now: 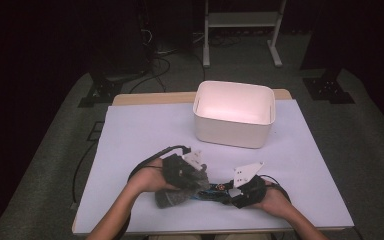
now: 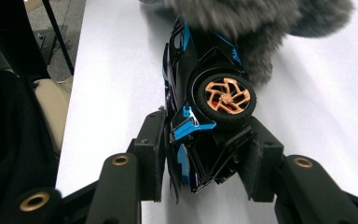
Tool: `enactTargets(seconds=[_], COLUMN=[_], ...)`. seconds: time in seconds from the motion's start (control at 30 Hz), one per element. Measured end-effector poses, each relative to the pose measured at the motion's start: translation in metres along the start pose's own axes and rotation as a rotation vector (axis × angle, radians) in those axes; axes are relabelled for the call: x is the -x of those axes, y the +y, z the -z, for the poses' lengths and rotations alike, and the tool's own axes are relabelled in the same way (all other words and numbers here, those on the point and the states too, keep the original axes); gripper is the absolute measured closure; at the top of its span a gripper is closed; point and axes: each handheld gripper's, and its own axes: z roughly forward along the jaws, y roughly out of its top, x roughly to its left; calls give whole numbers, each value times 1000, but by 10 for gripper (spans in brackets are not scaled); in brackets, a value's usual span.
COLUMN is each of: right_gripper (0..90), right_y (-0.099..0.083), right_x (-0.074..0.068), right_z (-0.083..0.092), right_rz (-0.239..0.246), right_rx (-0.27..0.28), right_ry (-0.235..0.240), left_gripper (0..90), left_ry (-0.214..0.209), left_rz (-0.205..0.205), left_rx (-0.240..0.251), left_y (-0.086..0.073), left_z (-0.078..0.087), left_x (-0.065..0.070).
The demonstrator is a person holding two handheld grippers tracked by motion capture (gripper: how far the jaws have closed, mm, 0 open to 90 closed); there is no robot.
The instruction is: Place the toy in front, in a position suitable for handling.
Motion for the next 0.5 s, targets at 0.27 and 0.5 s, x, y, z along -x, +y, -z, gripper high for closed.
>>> enactTargets(seconds=[0.27, 0.5], right_gripper=[556, 556], right_y=[0, 0], right_x=[0, 1], right_z=[0, 0], right_rz=[0, 2], right_rx=[-1, -2], right_ry=[2, 3], left_gripper=[805, 806], left_ry=[46, 41], left_rz=[50, 56], left_rx=[-23, -25], left_y=[-21, -21], left_z=[14, 13], left_x=[-4, -6])
